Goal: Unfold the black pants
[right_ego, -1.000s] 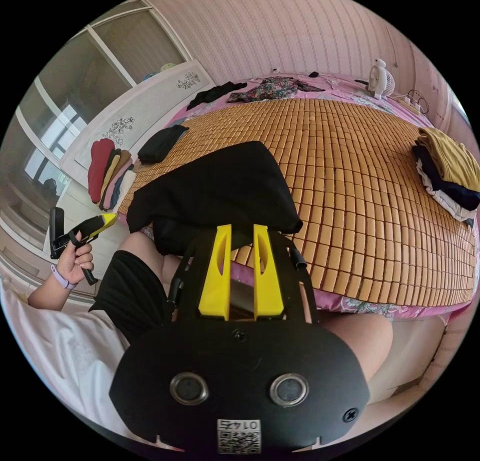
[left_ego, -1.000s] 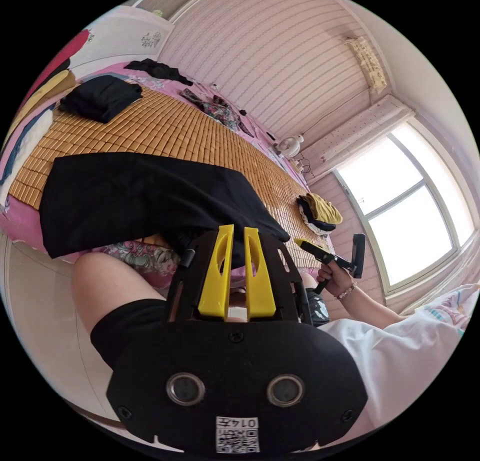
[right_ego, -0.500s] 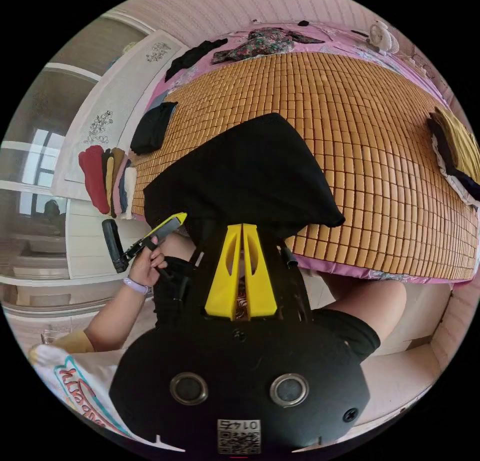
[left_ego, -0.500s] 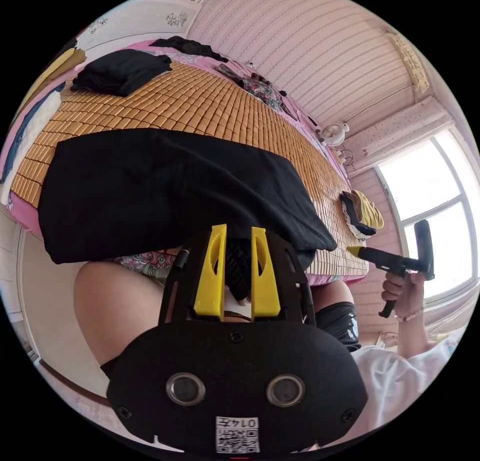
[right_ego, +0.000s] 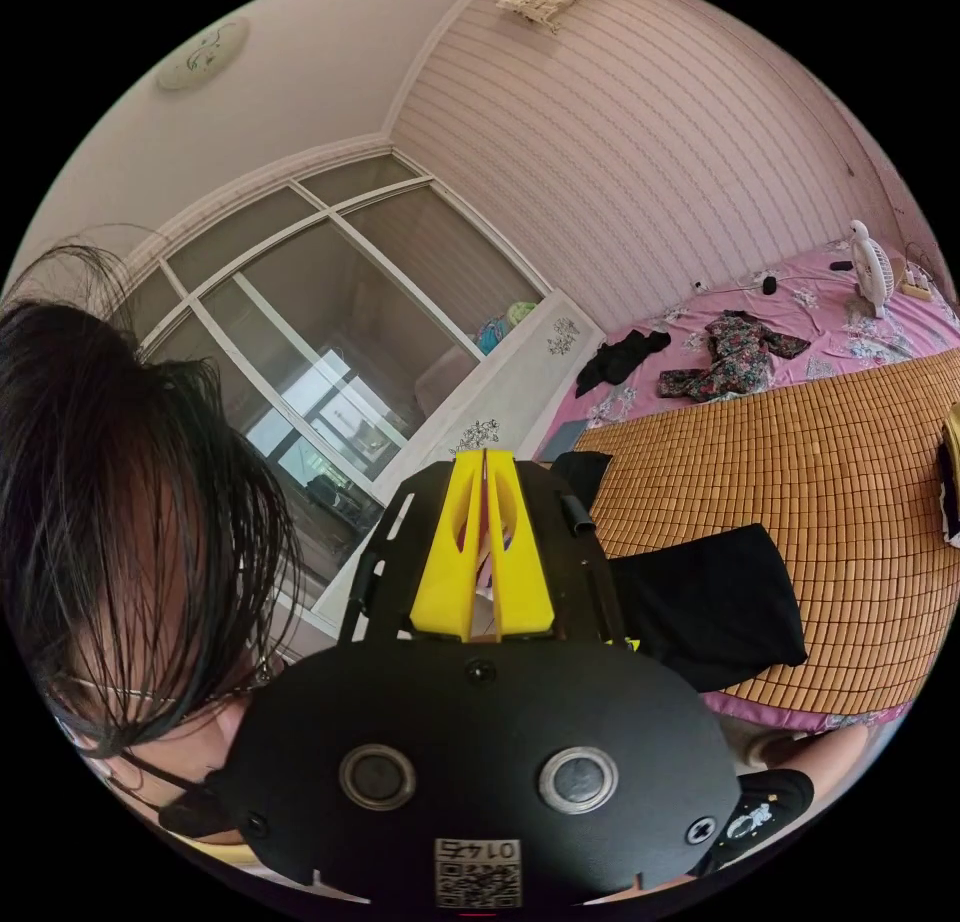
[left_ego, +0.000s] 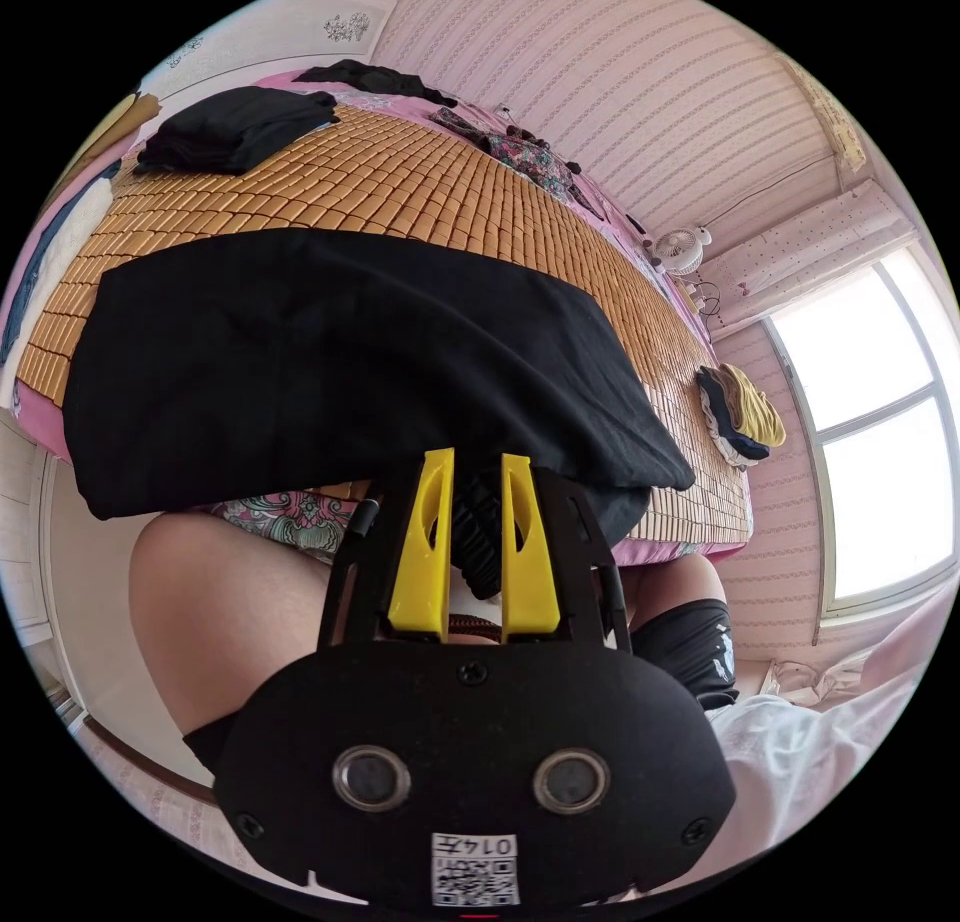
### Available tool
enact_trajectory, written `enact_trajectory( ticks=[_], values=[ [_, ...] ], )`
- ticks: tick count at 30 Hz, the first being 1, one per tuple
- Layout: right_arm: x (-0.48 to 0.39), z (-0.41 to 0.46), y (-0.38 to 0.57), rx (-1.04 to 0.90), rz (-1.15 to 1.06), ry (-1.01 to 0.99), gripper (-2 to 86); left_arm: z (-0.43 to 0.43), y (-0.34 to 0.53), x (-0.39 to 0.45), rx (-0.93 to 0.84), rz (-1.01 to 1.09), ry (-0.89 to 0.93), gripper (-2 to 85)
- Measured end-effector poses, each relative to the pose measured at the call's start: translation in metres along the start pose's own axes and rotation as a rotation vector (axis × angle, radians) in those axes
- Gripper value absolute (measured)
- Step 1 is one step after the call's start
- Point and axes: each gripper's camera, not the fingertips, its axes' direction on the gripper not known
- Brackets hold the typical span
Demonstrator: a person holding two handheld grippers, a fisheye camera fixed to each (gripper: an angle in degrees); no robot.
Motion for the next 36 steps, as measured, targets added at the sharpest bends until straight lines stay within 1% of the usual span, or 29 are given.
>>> enact_trajectory(
  ticks=[1, 4, 7, 8, 11, 14, 20, 26, 29, 33, 36],
  values=[
    [0.003, -0.005, -0.001, -0.004, 0.013, -0.053, 0.2, -0.001, 0.0, -0.002, 0.002, -0.001, 0.001, 7.0],
    [0.015, -0.024, 0.001, 0.055, 0.063, -0.102, 0.2, -0.003, 0.0, -0.009, 0.0, -0.009, 0.016, 6.9],
    [0.009, -0.032, 0.003, 0.1, 0.032, -0.054, 0.2, -0.004, 0.0, -0.014, -0.005, 0.001, 0.016, 6.9],
    [-0.001, -0.032, 0.003, 0.096, -0.013, -0.026, 0.2, -0.004, 0.0, -0.015, -0.007, 0.001, 0.016, 6.9],
    [-0.013, -0.034, 0.006, 0.113, -0.048, 0.019, 0.2, -0.005, -0.001, -0.018, -0.011, -0.002, 0.015, 6.8],
    [-0.006, -0.04, 0.006, 0.152, -0.013, -0.047, 0.2, -0.006, 0.0, -0.021, -0.009, -0.004, 0.013, 6.8],
    [-0.008, -0.043, 0.013, 0.184, -0.037, -0.062, 0.2, -0.011, 0.003, -0.025, -0.003, -0.012, 0.015, 6.8],
    [-0.005, -0.032, 0.012, 0.198, -0.014, -0.069, 0.3, -0.015, 0.005, -0.028, -0.012, -0.005, 0.016, 7.0],
    [-0.009, -0.028, 0.015, 0.214, -0.041, -0.105, 0.3, -0.017, 0.007, -0.028, -0.011, -0.009, 0.015, 7.0],
    [-0.005, -0.011, 0.012, 0.207, -0.026, -0.043, 0.3, -0.023, 0.01, -0.027, -0.004, -0.013, 0.017, 7.2],
    [0.017, 0.006, 0.013, 0.192, 0.034, 0.032, 0.3, -0.036, 0.012, -0.024, 0.014, -0.016, 0.032, 7.8]
  ],
)
